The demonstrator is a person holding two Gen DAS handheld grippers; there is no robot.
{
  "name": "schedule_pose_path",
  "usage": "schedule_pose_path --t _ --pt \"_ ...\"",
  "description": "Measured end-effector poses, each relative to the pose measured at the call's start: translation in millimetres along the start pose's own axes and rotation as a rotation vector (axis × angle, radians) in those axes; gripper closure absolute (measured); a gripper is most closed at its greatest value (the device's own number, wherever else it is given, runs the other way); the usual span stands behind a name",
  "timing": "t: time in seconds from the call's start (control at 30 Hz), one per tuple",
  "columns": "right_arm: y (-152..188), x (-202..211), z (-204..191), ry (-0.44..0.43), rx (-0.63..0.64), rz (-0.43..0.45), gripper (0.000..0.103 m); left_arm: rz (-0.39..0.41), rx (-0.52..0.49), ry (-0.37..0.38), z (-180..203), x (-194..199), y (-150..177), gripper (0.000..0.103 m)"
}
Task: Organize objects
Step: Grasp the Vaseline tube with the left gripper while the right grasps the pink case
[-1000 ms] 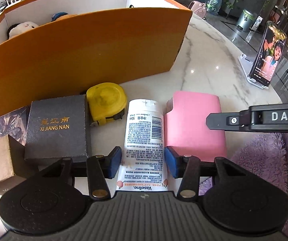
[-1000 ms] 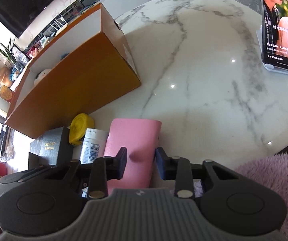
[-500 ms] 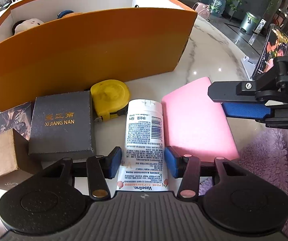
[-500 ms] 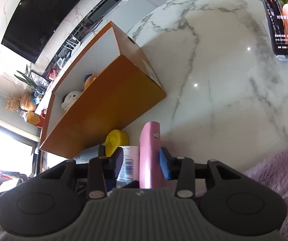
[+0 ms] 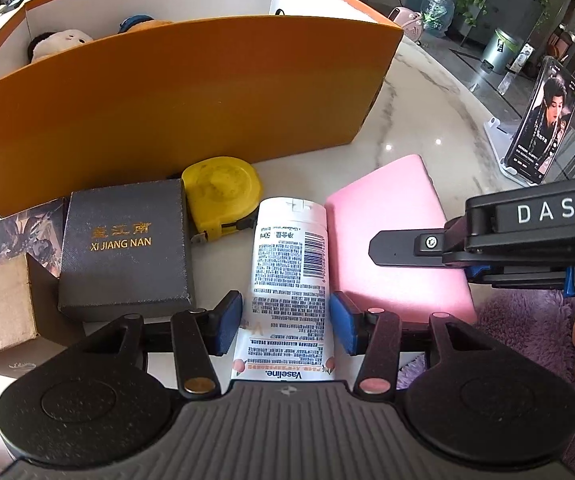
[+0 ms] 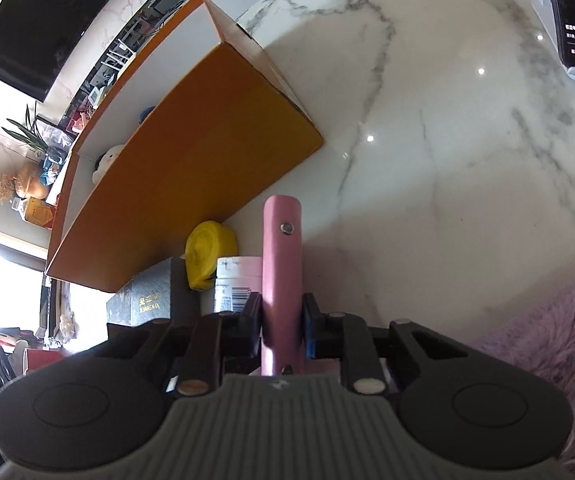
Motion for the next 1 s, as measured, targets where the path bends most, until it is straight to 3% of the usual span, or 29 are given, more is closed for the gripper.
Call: schedule_pose_path --t 0.2,0.4,0.5,0.67,0.77,1.0 --pt "0.7 -0.3 -1.8 0.012 0.033 0.004 0.082 0.003 -0.029 -0.02 3.3 -2.2 -1.5 0.045" --pt "0.2 0.1 -0.5 0.013 0.044 0.001 0.082 0.004 -0.136 -0.06 9.4 -5.7 -2.8 0.043" --pt "-1.9 0.5 1.7 0.012 0.037 -0.004 0.082 0.021 -0.183 -0.071 13.2 -4.9 -4.6 0.036" --pt "-3.9 3.3 -0.5 0.028 0.067 0.004 0.082 0.021 -0.28 -0.112 26.2 -12.7 -8.4 0.037" --pt "-4.3 3.5 -2.4 0.031 0.087 0.003 0.081 0.011 -0.258 -0.111 23.1 -16.9 -9.9 0.048" --pt "-5.9 5.6 -4.1 0.039 0.101 0.018 0.082 0.023 -0.156 -0.037 13.3 -6.8 -9.3 0.049"
Point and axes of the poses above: each gripper's, at about its wrist camera, not at the fingertips, and x roughly against the way its jaws point, z to its right, y to its underside, the point moved 4 cm from there along -x, roughly the way its jaws point, and after that the axes turned 5 degrees about y, right-handed, at the moved point
